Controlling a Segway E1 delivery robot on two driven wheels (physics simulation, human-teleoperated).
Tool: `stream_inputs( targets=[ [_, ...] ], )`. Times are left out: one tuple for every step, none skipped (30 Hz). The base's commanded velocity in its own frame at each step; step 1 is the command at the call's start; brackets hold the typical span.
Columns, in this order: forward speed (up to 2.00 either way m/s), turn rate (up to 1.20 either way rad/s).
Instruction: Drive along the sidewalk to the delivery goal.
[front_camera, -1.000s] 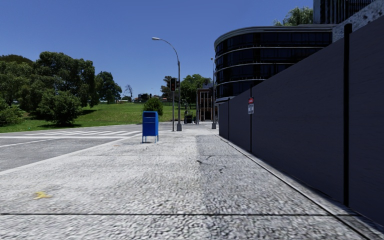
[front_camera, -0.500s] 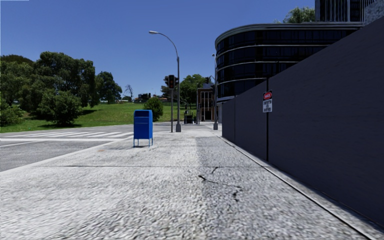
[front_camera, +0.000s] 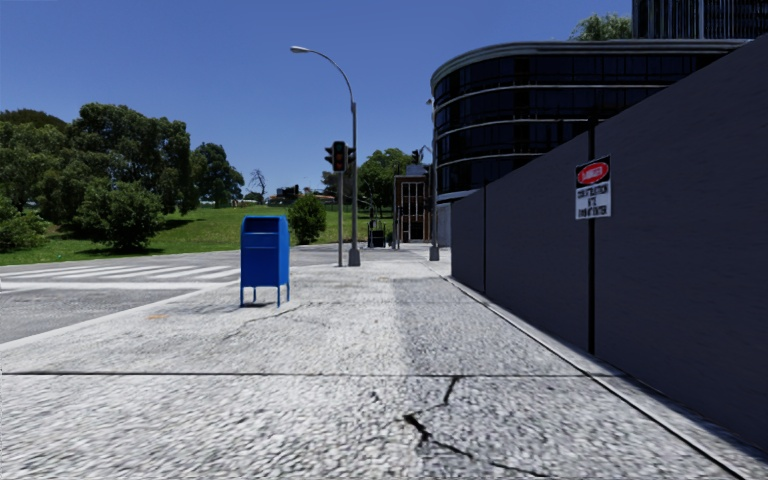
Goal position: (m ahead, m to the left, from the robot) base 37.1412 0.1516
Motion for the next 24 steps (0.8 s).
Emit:
stream_inputs(
  targets=[
    [2.00,0.00],
    [2.00,0.00],
    [2.00,0.00],
    [2.00,0.00],
    [2.00,0.00],
    [2.00,0.00],
    [2.00,0.00],
    [2.00,0.00],
    [2.00,0.00],
    [2.00,0.00],
    [2.00,0.00],
    [2.00,0.00],
    [2.00,0.00],
    [2.00,0.00],
    [2.00,0.00],
    [2.00,0.00],
    [2.00,0.00],
    [2.00,0.00],
    [2.00,0.00],
    [2.00,0.00],
    [2.00,0.00],
    [2.00,0.00],
    [2.00,0.00],
    [2.00,0.00]
  ],
)
